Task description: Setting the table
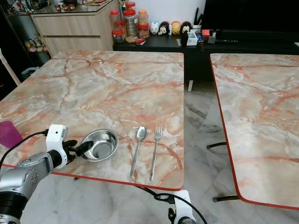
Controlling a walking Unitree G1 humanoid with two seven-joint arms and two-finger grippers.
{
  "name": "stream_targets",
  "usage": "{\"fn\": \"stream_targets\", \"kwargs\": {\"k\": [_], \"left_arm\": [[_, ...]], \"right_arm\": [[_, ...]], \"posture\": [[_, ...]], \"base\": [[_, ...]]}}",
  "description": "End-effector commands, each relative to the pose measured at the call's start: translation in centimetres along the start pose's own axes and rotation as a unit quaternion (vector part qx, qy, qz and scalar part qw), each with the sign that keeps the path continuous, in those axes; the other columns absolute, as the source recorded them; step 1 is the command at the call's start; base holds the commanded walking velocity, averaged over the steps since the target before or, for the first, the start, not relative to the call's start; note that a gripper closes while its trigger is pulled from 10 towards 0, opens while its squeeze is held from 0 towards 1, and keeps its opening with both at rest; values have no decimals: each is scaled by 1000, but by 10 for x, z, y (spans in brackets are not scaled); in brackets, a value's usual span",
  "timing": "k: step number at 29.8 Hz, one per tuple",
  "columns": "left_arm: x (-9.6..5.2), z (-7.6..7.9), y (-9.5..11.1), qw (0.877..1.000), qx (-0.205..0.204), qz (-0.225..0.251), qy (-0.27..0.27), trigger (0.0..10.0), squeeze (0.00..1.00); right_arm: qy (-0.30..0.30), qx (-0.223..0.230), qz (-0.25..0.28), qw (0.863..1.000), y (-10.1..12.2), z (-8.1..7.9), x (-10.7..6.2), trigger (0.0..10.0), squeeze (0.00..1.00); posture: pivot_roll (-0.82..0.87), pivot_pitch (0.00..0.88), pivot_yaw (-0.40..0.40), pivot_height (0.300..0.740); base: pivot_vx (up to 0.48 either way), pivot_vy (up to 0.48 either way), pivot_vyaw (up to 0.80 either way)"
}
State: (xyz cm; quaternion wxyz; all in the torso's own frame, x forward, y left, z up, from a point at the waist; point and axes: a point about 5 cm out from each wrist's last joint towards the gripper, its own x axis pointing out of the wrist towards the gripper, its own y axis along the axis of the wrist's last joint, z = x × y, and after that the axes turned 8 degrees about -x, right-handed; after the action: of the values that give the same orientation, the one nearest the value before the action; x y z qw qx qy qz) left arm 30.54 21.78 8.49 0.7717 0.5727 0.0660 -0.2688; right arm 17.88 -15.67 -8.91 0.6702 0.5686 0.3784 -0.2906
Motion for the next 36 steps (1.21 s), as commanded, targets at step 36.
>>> {"fn": "stream_targets", "kwargs": {"k": [36], "left_arm": [[-6,0,21,999,-4,37,-10,0,0]], "right_arm": [[4,8,1,1000,1,-3,0,10000,0]], "posture": [[68,0,66,740]], "base": [[0,0,0]]}}
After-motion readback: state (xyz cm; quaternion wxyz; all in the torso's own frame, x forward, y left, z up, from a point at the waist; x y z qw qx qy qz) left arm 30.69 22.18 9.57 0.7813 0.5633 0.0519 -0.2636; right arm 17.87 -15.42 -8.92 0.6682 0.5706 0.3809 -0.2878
